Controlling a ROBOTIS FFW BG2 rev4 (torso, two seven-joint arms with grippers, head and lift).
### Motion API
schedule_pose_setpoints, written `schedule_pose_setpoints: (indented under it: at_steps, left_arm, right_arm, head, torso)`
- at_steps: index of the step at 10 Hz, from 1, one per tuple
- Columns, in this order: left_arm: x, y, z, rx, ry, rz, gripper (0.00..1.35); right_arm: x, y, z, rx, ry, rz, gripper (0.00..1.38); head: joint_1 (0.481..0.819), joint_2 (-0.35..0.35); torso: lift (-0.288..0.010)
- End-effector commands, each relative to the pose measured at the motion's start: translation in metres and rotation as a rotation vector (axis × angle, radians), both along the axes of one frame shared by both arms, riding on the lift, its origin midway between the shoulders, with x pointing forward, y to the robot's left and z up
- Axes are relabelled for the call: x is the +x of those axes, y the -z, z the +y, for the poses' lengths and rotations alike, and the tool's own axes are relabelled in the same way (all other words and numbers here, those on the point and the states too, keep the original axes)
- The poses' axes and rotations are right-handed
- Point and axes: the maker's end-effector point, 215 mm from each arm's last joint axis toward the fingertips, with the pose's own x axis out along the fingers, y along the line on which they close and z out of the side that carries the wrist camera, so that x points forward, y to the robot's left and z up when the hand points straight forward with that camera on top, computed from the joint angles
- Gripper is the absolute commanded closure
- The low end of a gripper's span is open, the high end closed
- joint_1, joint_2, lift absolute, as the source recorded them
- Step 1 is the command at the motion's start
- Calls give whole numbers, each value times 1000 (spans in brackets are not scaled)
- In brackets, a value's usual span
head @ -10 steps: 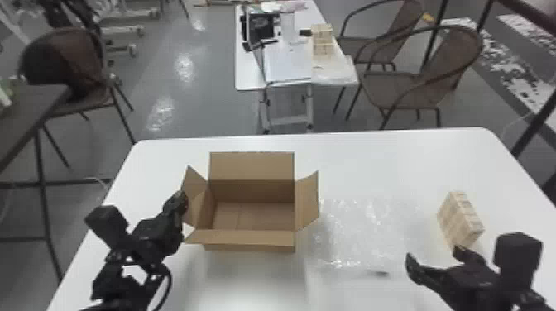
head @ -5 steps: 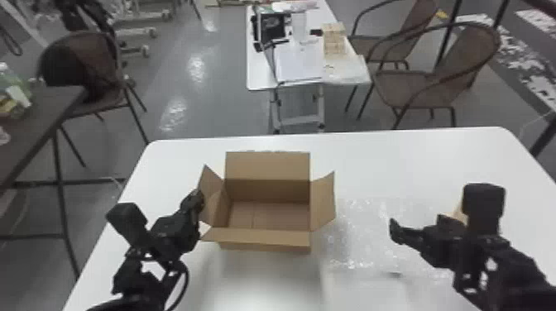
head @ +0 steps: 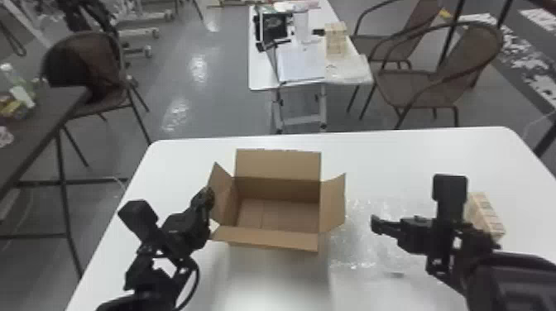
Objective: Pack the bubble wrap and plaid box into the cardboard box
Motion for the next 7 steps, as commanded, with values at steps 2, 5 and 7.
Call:
schedule_pose_setpoints:
  at_steps: [2, 5, 7]
  left_arm:
    - [5, -5, -7, -4, 12, -8, 1207]
    - [9, -6, -14, -5, 28, -4, 1207]
    - [12, -8, -15, -3, 29, -5, 1207]
  right_arm:
    - [6, 9, 23, 18, -38, 65, 111]
    - [-1, 27, 12, -50, -45, 186, 110]
    - [-2, 31, 8, -86, -51, 214, 114]
  head:
    - [695, 148]
    - [695, 151]
    - [695, 143]
  torso:
    - [-44]
    - [-44]
    - [-44]
